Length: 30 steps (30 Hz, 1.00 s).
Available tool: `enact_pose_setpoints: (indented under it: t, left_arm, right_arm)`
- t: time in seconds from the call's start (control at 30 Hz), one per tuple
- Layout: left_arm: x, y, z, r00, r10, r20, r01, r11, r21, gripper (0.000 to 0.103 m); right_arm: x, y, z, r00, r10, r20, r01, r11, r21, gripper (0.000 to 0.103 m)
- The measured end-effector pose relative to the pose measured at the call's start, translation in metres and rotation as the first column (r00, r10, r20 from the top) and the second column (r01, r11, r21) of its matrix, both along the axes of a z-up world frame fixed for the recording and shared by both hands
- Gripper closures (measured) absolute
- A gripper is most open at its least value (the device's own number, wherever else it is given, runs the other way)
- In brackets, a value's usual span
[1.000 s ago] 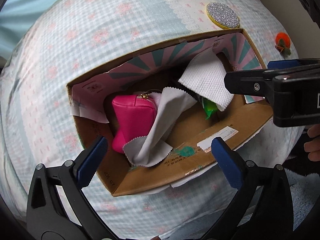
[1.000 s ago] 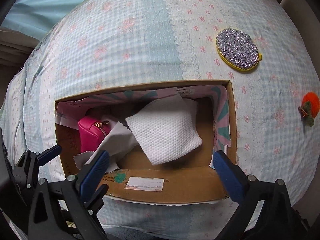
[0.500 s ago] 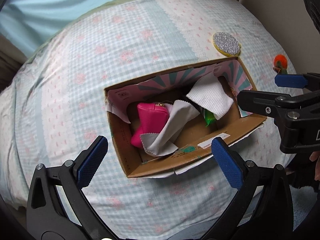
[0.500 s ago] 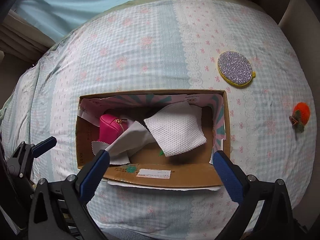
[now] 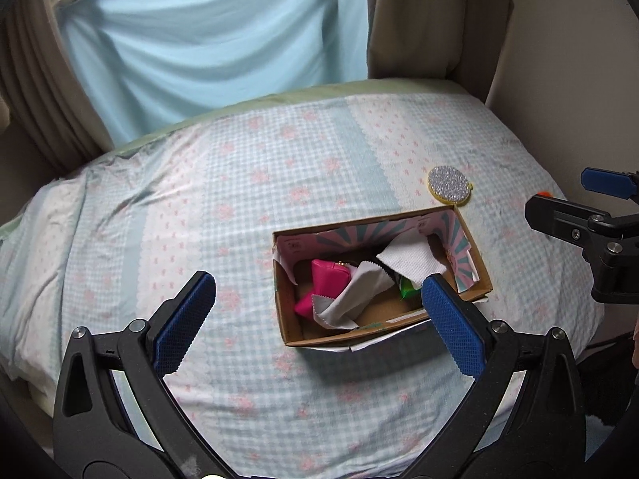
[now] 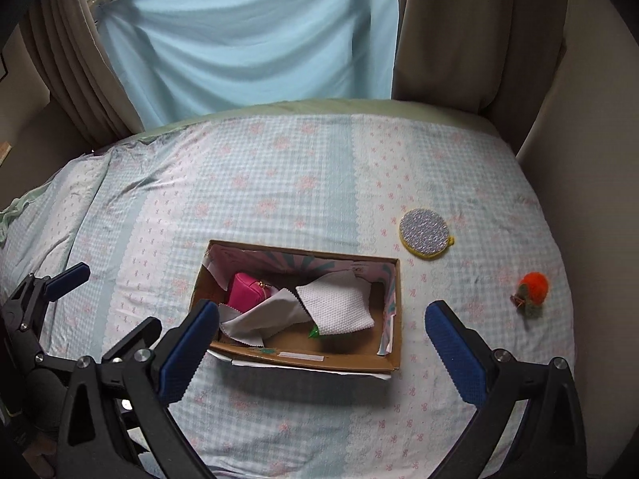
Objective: Organize soft objects
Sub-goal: 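Lift both tools and move the left tool toward the glittery pad, right toward the pompom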
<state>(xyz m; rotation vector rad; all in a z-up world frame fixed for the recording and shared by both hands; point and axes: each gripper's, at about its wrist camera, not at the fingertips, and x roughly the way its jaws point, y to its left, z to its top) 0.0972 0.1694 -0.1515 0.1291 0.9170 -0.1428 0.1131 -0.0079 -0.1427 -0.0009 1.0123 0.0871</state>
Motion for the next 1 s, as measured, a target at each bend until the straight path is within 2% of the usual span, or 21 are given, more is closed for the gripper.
enact_pose_setpoints:
  t: [0.07, 0.2, 0.27, 0.47, 0.63, 0.77, 1.0]
  left_arm:
    - [-0.012, 0.0, 0.012, 0.999, 0.026, 0.035, -0.025, 1.0, -0.009, 0.0]
    - [-0.024, -0.007, 0.029, 0.995, 0.057, 0.085, -0.057, 0.998, -0.002, 0.0]
    - [-0.026, -0.016, 0.036, 0.994, 0.052, 0.092, -0.052, 0.999, -0.001, 0.0]
    - [-0.017, -0.063, 0.042, 0.995, 0.034, 0.094, -0.031, 0.999, -0.034, 0.0]
    - [0.0, -0.12, 0.037, 0.997, 0.015, 0.073, -0.011, 0.998, -0.06, 0.0]
    - [0.018, -0.169, 0.029, 0.998, -0.009, 0.063, 0.012, 0.999, -0.05, 0.0]
    - [0.07, -0.243, -0.004, 0.999, -0.047, -0.016, 0.046, 0.997, -0.057, 0.0]
  right_arm:
    - [-0.013, -0.005, 0.012, 0.999, -0.001, 0.032, 0.001, 1.0, -0.008, 0.0]
    - [-0.036, -0.027, 0.029, 0.996, -0.037, 0.078, 0.035, 0.999, 0.034, 0.0]
    - [-0.043, -0.041, 0.032, 0.995, -0.057, 0.086, 0.052, 0.997, 0.051, 0.0]
    - [-0.059, -0.087, 0.037, 0.987, -0.102, 0.123, 0.099, 0.995, 0.025, 0.0]
    - [-0.063, -0.141, 0.032, 0.982, -0.15, 0.117, 0.15, 0.989, 0.011, 0.0]
    - [-0.061, -0.19, 0.027, 0.975, -0.19, 0.111, 0.189, 0.982, 0.026, 0.0]
    - [-0.036, -0.265, 0.009, 0.963, -0.255, 0.086, 0.254, 0.967, 0.021, 0.0]
